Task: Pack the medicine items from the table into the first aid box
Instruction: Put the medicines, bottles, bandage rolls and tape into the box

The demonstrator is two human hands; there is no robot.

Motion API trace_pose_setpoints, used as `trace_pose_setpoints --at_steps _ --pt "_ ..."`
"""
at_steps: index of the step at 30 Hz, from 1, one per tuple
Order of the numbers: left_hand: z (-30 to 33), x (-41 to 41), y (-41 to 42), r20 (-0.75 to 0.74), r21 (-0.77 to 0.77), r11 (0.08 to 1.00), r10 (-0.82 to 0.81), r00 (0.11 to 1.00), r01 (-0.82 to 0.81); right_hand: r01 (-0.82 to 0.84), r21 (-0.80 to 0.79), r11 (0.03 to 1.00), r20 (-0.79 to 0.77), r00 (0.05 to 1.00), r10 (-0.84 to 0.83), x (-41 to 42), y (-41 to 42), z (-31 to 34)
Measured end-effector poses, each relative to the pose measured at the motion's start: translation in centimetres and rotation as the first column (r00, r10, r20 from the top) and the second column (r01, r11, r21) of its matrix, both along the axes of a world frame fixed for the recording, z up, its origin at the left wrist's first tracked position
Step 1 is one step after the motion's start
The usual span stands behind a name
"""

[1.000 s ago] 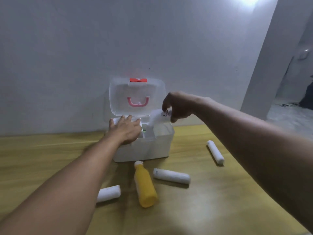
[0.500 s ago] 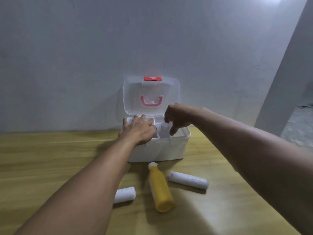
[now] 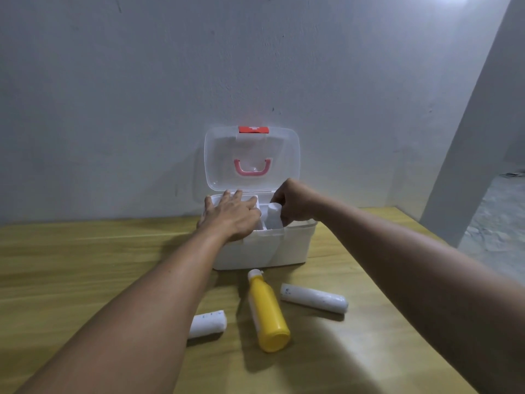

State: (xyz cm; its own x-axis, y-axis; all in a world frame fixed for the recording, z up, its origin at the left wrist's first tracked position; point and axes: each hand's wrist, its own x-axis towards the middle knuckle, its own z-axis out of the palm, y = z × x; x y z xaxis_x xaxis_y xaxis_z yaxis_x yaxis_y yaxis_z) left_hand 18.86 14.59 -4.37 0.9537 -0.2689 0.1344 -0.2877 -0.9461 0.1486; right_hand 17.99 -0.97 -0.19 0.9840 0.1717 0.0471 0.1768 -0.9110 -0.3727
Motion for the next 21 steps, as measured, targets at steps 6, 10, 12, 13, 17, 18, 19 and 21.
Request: trace_pose_setpoints --at_steps 6,10,12,13,17,18,19,21 --pt "0.0 0.1 0.2 -0.012 -0.004 1.0 -0.009 1.0 0.009 0.045 0.223 0.974 0.219 0.971 -0.095 -3.4 -3.0 2.5" --pt "0.2 0.1 0.0 -0.025 0.012 1.0 0.011 1.0 -0.011 0.0 0.156 0.988 0.114 0.993 -0.018 -7.8 -3.7 2.7" --pt "0.2 0.1 0.0 -0.021 0.02 1.0 0.011 1.0 -0.01 0.001 0.085 0.996 -0.058 0.998 0.004 -9.6 -3.4 2.0" --pt "0.2 0.1 0.0 -0.019 0.021 1.0 0.009 1.0 -0.008 -0.002 0.046 0.999 -0.098 0.995 0.006 -10.4 -3.2 1.6" --pt "0.3 0.0 0.1 -0.021 0.027 1.0 0.014 1.0 -0.013 -0.085 0.03 0.996 -0.107 0.99 0.088 -12.5 -1.0 -0.6" --pt "0.4 -0.1 0.0 -0.029 0.026 1.0 0.017 0.999 -0.016 -0.096 -0.002 0.995 -0.068 0.993 0.096 -12.7 -0.1 -1.4" --pt "0.5 -0.2 0.0 -0.038 0.024 1.0 0.019 0.999 -0.018 -0.087 -0.039 0.995 -0.023 0.996 0.086 -12.9 0.9 -2.2" --pt "0.6 -0.3 0.0 -0.044 0.026 1.0 0.018 0.999 -0.016 -0.048 -0.094 0.994 0.021 0.999 0.05 -12.9 2.7 -3.5"
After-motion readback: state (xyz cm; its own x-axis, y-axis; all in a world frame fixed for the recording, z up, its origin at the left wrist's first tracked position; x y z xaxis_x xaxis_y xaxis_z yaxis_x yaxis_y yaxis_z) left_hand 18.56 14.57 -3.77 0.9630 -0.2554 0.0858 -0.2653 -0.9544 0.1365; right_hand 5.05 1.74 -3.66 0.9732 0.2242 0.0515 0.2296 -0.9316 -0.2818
